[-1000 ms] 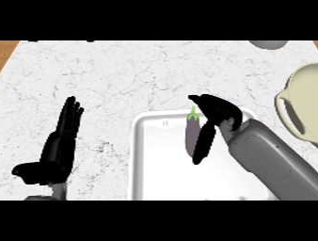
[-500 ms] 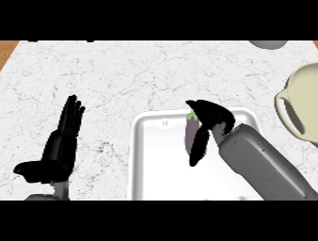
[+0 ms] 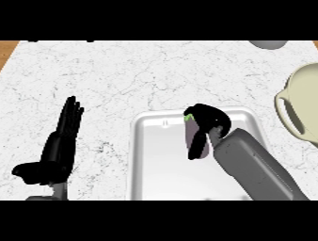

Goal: Pick the eggplant from the tray and place it in the pot

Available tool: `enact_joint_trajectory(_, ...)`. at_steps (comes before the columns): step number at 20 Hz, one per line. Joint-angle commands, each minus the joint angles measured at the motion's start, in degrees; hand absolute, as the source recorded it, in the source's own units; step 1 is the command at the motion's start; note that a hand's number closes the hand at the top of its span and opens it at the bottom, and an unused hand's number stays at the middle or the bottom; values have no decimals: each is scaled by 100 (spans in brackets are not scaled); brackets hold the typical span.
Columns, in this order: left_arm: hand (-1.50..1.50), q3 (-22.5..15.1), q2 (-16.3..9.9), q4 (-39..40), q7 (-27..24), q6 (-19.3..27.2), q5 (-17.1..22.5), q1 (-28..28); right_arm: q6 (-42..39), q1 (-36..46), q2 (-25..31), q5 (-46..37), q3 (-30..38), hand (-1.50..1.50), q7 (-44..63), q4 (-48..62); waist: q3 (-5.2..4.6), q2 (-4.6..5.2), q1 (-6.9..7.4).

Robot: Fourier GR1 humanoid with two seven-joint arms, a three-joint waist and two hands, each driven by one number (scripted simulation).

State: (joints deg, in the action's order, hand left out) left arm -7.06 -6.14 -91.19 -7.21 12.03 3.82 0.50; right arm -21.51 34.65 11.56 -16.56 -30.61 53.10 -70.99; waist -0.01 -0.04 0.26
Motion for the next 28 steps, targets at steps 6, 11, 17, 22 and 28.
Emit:
enact_joint_trajectory(6, 0, -10, 96, -194, 147, 16, -178, 35, 353, -119, -305, -1368, -71, 150, -765, 331, 1, 6, 8)
enact_joint_trajectory(11, 0, 315, -35, -63, 460, -102, -42, -339, 91, -184, -22, -1469, 394, 150, -1106, -7, 2, 2, -17)
enact_joint_trajectory(17, 0, 56, 240, 68, -70, -43, -215, -6, 1385, -485, 224, -2551, -6, 150, -2287, 171, 5, 14, 14)
enact_joint_trajectory(22, 0, 183, 154, 50, 57, -88, -164, -62, 2299, -953, 443, -3259, -170, 150, -2545, -400, 3, -4, -33)
enact_joint_trajectory(28, 0, 245, 107, 116, -116, -272, -38, 142, 2767, -957, 795, -3648, 194, 150, -2266, -1857, -1, -35, -96)
